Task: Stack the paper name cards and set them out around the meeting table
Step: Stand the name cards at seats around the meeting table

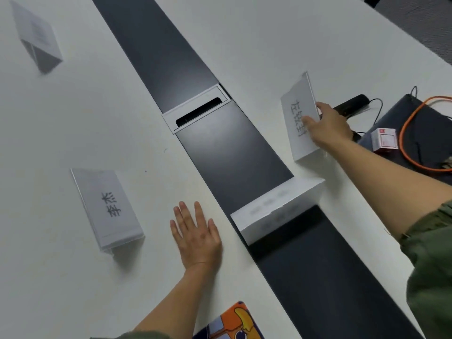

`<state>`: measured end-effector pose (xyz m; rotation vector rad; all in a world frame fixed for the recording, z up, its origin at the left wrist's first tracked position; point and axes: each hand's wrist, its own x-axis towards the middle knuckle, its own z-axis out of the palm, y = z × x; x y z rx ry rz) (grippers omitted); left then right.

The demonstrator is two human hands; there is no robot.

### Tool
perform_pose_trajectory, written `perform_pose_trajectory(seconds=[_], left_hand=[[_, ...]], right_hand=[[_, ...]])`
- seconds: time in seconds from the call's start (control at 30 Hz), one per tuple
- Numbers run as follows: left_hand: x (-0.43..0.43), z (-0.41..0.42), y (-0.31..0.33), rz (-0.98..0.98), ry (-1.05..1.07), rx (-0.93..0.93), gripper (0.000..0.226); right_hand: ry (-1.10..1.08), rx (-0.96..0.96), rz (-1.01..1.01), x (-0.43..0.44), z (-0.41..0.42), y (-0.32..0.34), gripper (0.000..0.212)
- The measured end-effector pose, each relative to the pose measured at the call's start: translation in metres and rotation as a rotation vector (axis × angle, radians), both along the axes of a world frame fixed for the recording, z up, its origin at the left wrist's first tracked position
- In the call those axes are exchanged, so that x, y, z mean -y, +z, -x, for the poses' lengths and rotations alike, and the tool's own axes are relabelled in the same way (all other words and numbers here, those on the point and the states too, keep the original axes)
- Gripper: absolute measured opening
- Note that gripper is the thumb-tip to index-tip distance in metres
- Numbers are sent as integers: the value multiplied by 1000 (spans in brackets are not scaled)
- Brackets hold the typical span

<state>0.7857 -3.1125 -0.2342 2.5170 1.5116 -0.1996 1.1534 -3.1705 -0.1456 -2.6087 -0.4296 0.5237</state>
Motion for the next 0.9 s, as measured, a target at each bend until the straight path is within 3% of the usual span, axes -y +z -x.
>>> perform_pose_trajectory(seconds=[0.27,0.5,0.7,0.9], left_hand=[[-13,2,16,179,-84,-74,64],[-12,34,103,426,-185,-79,44],[25,88,169,323,-316,22,41],[46,188,239,165,-367,139,38]], right_hand=[[-79,25,-7,86,58,18,59],[-132,12,27,159,142,62,43],[-74,58,35,175,234,111,31],[122,140,6,174,363,152,24]])
